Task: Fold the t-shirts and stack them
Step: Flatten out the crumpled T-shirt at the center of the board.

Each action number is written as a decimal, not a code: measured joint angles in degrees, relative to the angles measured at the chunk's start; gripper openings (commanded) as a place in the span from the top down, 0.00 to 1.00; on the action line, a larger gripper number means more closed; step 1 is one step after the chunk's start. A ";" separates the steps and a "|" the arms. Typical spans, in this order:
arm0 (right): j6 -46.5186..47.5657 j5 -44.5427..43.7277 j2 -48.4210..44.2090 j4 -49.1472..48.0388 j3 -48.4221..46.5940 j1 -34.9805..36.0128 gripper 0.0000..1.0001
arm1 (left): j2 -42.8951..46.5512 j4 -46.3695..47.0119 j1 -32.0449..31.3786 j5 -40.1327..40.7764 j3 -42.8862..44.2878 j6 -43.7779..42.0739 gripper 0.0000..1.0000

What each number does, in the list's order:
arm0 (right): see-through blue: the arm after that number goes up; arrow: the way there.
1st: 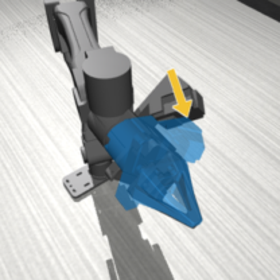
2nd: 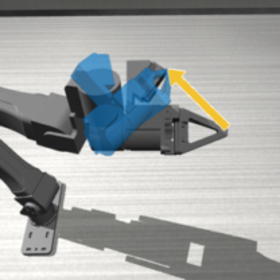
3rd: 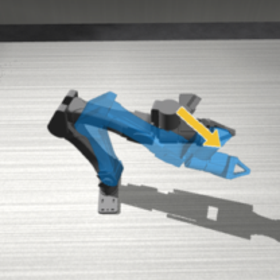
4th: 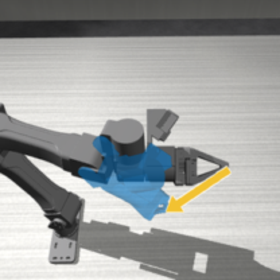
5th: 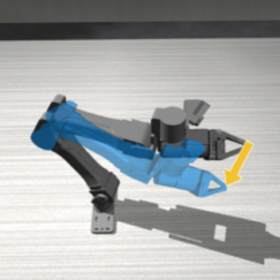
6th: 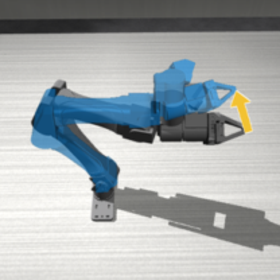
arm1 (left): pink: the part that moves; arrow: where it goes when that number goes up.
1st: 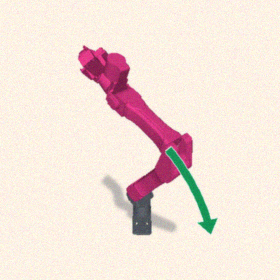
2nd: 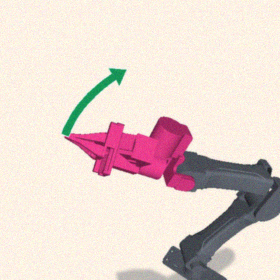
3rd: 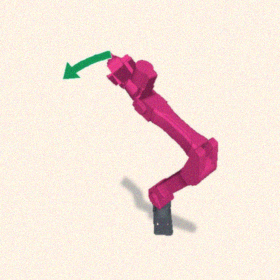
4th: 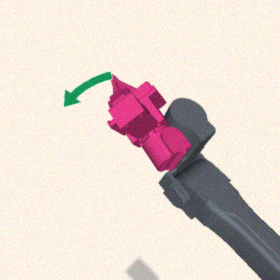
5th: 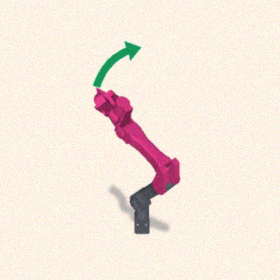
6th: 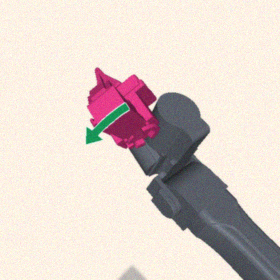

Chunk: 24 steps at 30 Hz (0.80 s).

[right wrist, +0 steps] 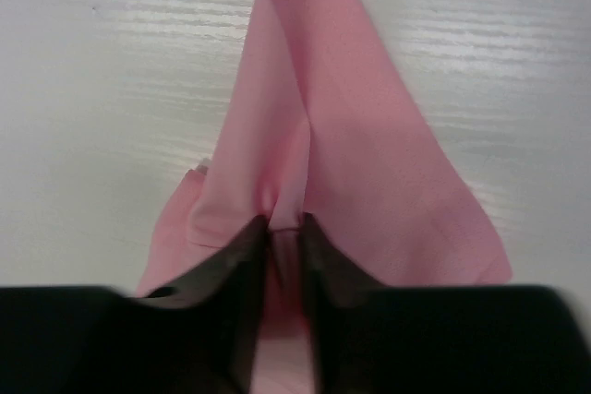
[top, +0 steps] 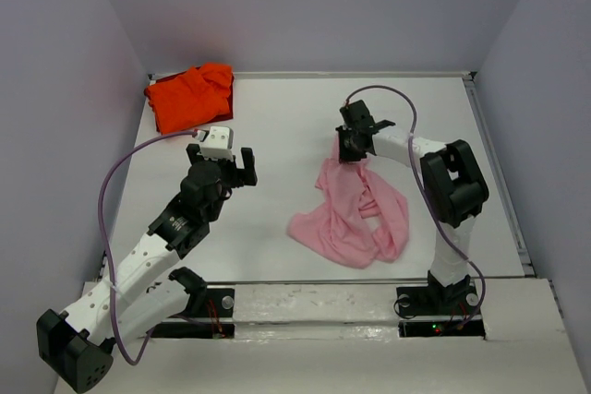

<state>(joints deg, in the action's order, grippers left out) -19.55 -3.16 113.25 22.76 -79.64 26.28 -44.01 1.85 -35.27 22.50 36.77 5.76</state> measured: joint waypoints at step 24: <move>0.26 -0.74 -11.21 1.42 0.96 10.60 1.00 | 0.00 0.00 0.00 0.04 0.00 -0.42 0.01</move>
<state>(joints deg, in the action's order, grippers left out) -19.29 -3.90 102.04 24.18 -78.67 36.88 -44.01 1.85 -35.27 22.55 36.77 5.34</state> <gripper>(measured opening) 0.026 0.989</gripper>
